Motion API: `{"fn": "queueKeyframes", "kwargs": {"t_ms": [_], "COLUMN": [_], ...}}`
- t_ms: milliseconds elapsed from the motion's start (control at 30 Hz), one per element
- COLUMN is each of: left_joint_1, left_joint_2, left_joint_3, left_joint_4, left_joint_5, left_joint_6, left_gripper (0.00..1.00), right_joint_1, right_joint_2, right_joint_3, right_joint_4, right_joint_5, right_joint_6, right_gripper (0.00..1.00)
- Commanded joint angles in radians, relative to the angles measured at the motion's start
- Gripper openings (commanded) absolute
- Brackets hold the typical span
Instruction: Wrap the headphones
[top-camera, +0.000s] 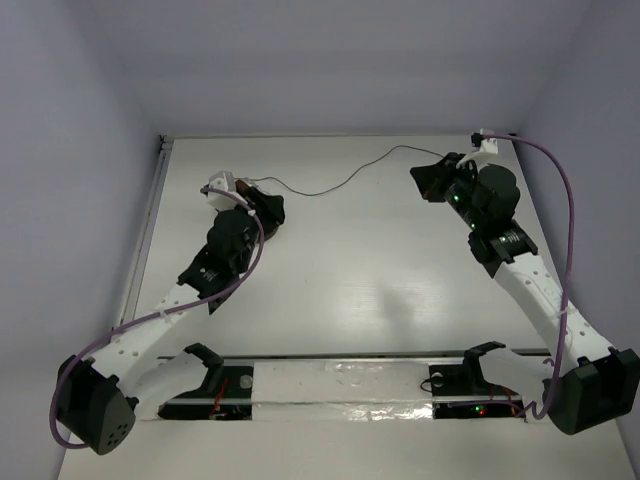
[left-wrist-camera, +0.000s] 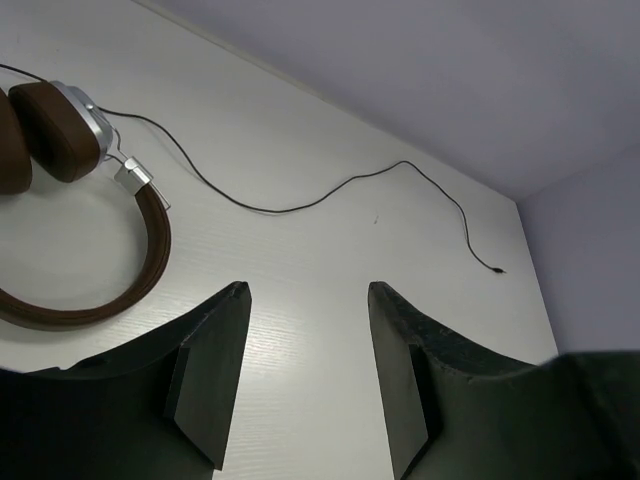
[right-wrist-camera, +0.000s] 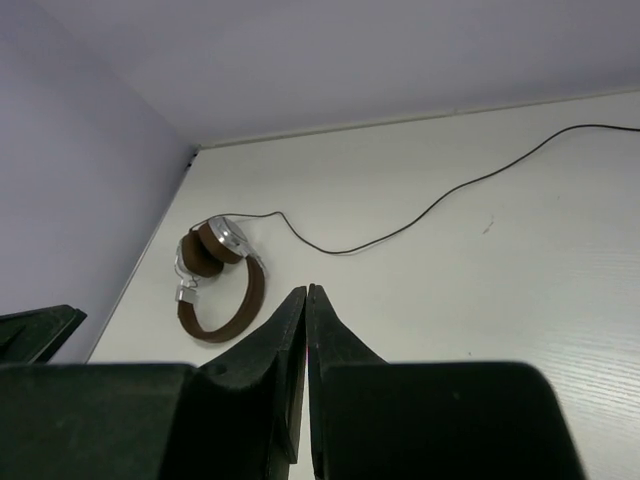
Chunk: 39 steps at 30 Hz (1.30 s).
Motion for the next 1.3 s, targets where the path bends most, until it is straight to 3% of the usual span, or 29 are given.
{"fn": "queueKeyframes", "kwargs": {"t_ms": [0, 67, 267, 400, 500, 533, 600, 633, 733, 833, 1267], "left_joint_1": [-0.002, -0.002, 0.015, 0.116, 0.217, 0.248, 0.261, 0.261, 0.261, 0.261, 0.261], "left_joint_2": [-0.003, 0.000, 0.037, 0.066, 0.088, 0.095, 0.134, 0.150, 0.227, 0.304, 0.540], "left_joint_3": [-0.015, -0.021, -0.054, -0.091, -0.120, -0.131, -0.140, -0.136, -0.119, -0.096, 0.022], "left_joint_4": [0.031, -0.009, -0.135, -0.179, -0.207, -0.207, -0.178, -0.172, -0.147, -0.101, -0.058], "left_joint_5": [-0.011, -0.040, -0.125, -0.077, -0.065, -0.049, -0.023, -0.014, 0.004, 0.015, 0.035], "left_joint_6": [-0.016, -0.044, -0.140, -0.209, -0.243, -0.243, -0.239, -0.240, -0.246, -0.243, -0.225], "left_gripper": [0.47, 0.45, 0.08, 0.01, 0.19, 0.38, 0.55, 0.64, 0.66, 0.66, 0.61], "right_joint_1": [-0.001, -0.001, -0.001, -0.001, -0.001, -0.001, -0.001, -0.001, -0.001, -0.001, -0.001], "right_joint_2": [-0.017, -0.014, -0.004, 0.003, 0.006, 0.008, 0.009, 0.011, 0.015, 0.019, 0.028], "right_joint_3": [0.011, 0.013, 0.013, 0.011, 0.008, 0.007, 0.002, 0.001, 0.002, 0.002, -0.008], "right_joint_4": [0.058, 0.060, 0.069, 0.068, 0.063, 0.063, 0.071, 0.072, 0.071, 0.069, 0.075], "right_joint_5": [-0.025, -0.031, -0.060, -0.065, -0.071, -0.076, -0.092, -0.099, -0.117, -0.129, -0.148], "right_joint_6": [-0.008, -0.010, -0.007, -0.007, -0.007, -0.007, -0.002, -0.002, -0.003, -0.007, -0.005], "right_gripper": [0.09, 0.09, 0.08, 0.08, 0.08, 0.09, 0.11, 0.20, 0.37, 0.44, 0.42]}}
